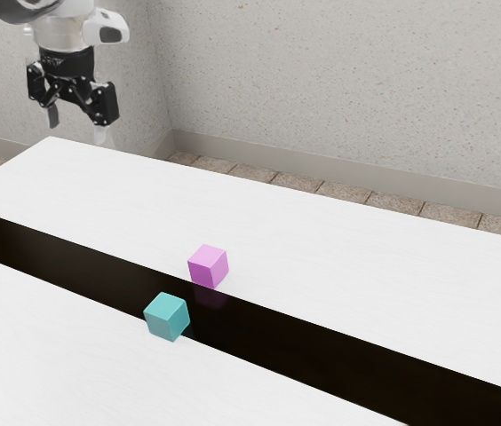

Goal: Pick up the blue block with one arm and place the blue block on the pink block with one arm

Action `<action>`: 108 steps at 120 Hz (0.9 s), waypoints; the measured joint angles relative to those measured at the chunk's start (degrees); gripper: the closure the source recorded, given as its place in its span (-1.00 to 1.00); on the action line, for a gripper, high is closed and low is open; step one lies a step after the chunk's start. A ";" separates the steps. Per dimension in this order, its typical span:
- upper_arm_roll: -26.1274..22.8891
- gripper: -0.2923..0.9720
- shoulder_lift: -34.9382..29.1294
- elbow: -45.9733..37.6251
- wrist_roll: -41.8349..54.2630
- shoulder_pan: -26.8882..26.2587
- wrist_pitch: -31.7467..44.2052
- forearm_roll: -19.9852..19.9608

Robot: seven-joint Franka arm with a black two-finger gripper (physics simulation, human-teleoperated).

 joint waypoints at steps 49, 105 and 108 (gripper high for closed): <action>1.05 -0.54 -4.26 -25.62 0.81 -0.40 24.11 -1.76; 3.04 -0.54 -2.22 -41.28 0.79 -1.13 44.03 -4.05; 3.14 -0.54 -1.93 -41.88 0.78 -1.15 44.70 -4.27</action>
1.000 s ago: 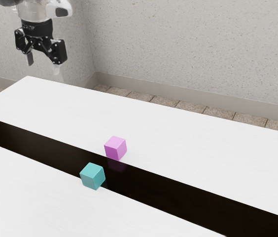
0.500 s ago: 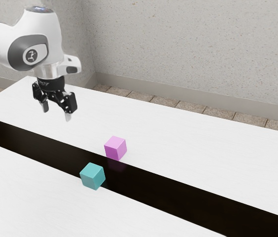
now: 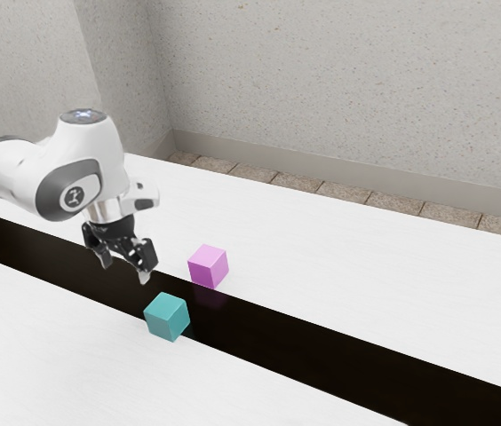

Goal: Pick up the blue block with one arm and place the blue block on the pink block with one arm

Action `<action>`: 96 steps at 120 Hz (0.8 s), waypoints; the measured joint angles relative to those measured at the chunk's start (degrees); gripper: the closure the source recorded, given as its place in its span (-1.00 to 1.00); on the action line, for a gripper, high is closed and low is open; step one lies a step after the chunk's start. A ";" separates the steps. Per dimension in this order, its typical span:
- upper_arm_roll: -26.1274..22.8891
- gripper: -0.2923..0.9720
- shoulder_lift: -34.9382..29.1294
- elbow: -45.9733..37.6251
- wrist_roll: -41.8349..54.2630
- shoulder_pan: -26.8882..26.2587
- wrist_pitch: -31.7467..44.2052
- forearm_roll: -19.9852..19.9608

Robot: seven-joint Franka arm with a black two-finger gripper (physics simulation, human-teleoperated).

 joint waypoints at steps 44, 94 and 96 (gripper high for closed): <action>0.18 -0.54 6.98 -1.72 -0.17 -1.08 6.99 -4.54; -0.24 -0.54 13.48 -1.16 -0.04 -4.41 11.58 -9.24; -0.25 -0.54 13.72 -1.15 -0.03 -4.46 11.74 -9.46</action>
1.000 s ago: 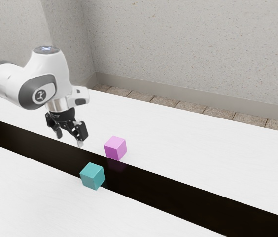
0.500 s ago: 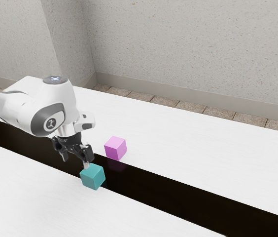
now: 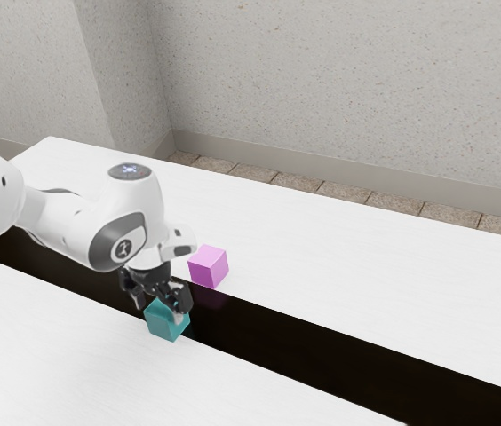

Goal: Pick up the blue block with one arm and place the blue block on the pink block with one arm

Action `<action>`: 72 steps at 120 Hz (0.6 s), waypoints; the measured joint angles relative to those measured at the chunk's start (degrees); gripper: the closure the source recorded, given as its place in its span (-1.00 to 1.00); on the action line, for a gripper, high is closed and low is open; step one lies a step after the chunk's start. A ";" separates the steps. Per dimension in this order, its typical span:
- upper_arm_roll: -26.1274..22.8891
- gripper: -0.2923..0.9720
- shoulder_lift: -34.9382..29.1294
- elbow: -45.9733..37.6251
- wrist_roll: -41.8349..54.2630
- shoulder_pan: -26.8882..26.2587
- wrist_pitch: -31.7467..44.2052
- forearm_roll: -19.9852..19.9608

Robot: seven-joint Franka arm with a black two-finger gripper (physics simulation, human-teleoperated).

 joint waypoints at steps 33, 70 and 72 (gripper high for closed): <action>-0.02 -0.54 3.70 0.84 0.19 0.87 1.72 -1.71; -2.03 -0.36 8.55 3.56 0.68 1.94 2.47 -5.06; -2.05 -0.32 8.60 3.56 0.70 2.06 2.48 -5.31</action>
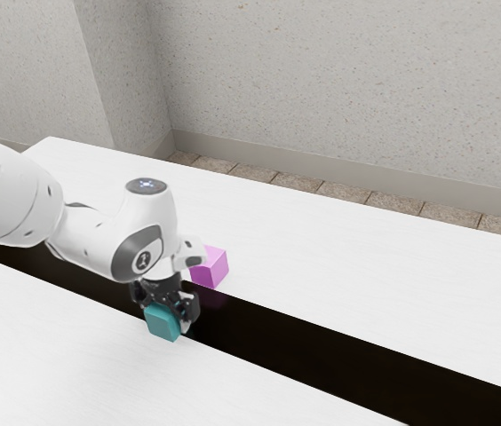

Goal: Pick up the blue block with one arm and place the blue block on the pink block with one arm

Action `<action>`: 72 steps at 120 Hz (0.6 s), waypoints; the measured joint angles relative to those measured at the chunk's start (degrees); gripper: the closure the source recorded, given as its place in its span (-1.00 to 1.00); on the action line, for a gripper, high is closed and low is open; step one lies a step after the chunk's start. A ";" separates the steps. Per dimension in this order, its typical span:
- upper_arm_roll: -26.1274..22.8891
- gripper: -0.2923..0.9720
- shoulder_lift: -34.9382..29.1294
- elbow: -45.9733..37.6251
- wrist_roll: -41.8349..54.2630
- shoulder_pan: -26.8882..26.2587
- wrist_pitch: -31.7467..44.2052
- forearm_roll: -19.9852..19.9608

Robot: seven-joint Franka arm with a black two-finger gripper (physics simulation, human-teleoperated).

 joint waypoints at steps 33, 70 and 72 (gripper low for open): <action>0.00 -0.05 0.05 4.97 1.33 0.81 -1.69 -0.91; -7.46 -0.03 3.43 18.84 6.80 12.61 -11.09 -0.71; -7.95 -0.03 3.73 19.71 7.13 13.15 -11.65 -0.65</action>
